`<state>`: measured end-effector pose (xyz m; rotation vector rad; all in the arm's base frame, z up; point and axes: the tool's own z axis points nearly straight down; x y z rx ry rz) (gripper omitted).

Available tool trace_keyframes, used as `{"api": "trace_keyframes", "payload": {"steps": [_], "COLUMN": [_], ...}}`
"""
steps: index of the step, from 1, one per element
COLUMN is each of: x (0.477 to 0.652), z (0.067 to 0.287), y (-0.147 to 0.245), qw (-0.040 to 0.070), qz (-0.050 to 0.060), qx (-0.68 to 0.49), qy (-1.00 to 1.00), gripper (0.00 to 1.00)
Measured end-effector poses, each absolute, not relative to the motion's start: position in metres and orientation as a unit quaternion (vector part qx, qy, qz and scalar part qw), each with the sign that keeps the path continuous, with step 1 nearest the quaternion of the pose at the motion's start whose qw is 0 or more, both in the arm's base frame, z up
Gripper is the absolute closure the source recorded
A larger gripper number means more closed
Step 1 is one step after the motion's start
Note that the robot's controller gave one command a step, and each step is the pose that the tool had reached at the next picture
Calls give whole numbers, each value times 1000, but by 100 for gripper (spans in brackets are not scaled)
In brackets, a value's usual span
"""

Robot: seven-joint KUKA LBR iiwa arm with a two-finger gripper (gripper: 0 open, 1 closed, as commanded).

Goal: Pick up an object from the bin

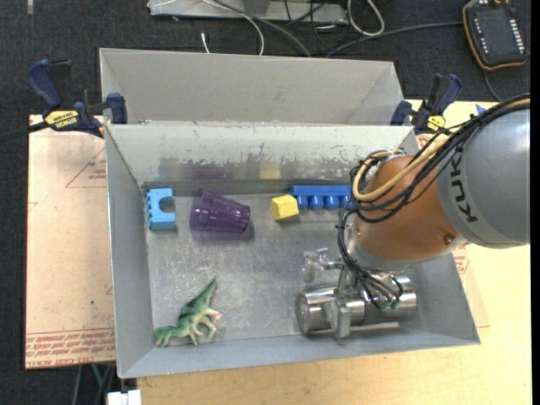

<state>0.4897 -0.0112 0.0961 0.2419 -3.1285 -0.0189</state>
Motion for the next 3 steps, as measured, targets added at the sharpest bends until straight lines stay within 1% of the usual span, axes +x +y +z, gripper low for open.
{"api": "trace_keyframes", "payload": {"steps": [1, 2, 3], "x": [481, 491, 493], "z": [125, 99, 71], "y": [-33, -43, -37], "qw": [-4, -3, -8], "qz": [-2, -4, -3], "qx": [106, 77, 62], "qy": [-994, -997, -998], "gripper": [0, 0, 0]}}
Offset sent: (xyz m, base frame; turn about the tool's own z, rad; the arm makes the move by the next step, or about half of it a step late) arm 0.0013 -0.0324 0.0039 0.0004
